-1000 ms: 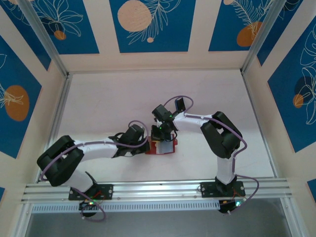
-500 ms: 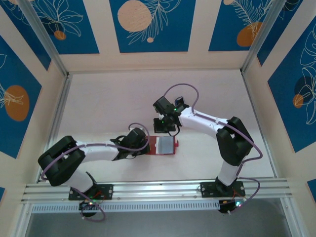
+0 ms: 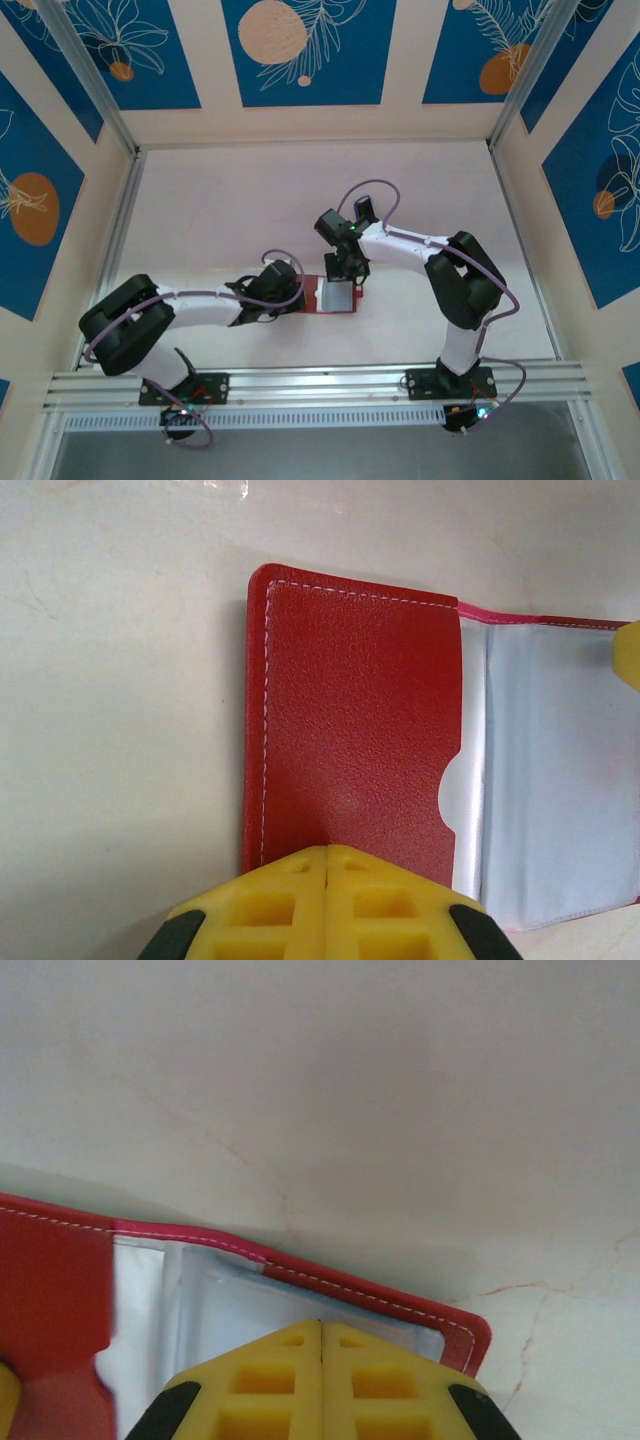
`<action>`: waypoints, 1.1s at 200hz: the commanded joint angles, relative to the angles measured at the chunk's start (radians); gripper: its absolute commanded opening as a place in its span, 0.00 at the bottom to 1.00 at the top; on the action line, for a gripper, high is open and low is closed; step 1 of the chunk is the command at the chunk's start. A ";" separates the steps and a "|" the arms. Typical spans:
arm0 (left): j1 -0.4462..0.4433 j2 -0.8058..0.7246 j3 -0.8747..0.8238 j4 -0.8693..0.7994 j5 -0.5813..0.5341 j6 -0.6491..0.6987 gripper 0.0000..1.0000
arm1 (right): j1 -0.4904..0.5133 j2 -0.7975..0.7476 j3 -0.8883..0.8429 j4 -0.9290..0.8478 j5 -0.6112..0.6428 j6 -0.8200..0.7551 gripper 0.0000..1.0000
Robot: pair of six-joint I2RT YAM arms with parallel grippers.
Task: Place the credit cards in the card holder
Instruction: Open the card holder at the center of the table, then flip over the card slot on the card holder.
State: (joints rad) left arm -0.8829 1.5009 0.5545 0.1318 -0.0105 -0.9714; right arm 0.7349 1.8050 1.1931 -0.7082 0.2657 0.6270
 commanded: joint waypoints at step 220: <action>-0.043 0.067 0.036 -0.077 -0.009 0.005 0.00 | -0.011 0.011 -0.117 0.182 -0.298 0.032 0.04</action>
State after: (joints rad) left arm -0.9001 1.5257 0.5884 0.1078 -0.0357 -0.9707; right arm 0.7185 1.8080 1.1145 -0.5705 0.1005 0.6369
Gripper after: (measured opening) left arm 0.041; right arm 0.053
